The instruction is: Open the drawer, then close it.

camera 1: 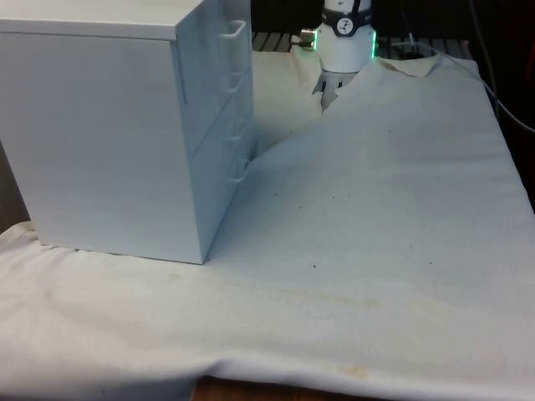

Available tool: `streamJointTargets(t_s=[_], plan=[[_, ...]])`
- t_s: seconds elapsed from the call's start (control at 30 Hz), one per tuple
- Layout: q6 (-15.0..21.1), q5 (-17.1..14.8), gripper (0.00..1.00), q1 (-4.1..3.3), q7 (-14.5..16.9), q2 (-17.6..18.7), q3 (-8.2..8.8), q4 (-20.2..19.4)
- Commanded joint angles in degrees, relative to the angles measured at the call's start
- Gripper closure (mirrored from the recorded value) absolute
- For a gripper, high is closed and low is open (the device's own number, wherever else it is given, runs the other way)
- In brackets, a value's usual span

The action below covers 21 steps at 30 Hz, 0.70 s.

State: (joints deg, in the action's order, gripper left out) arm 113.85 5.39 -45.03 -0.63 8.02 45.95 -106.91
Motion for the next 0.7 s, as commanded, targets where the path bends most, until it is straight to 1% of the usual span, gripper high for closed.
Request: streamJointTargets(t_s=[0.0,0.03,0.27,0.3,0.33,0.37,0.4,0.57,0.6,0.63,0.67], plan=[[0.11,0.40,0.00,0.00,-0.23,0.06,-0.06,0.00],[1.38,1.43,0.00,-0.17,-0.80,-0.06,0.11,-0.46],[4.13,3.32,0.00,0.23,-0.80,0.34,1.03,-2.29],[4.35,3.50,0.00,0.23,-0.80,0.40,1.15,-2.52],[3.38,2.98,0.00,0.17,-0.63,0.40,1.03,-2.18],[4.58,3.72,0.00,0.29,-0.80,0.46,1.32,-2.69],[4.87,3.95,0.00,0.34,-0.74,0.57,1.43,-2.92],[5.90,5.27,0.00,0.46,-0.86,1.15,2.12,-3.38],[5.27,4.93,0.00,0.52,-0.63,1.20,2.06,-3.21],[6.13,5.79,0.00,0.52,-0.92,1.43,2.35,-3.38],[6.25,6.07,0.00,0.52,-0.92,1.60,2.46,-3.32]])
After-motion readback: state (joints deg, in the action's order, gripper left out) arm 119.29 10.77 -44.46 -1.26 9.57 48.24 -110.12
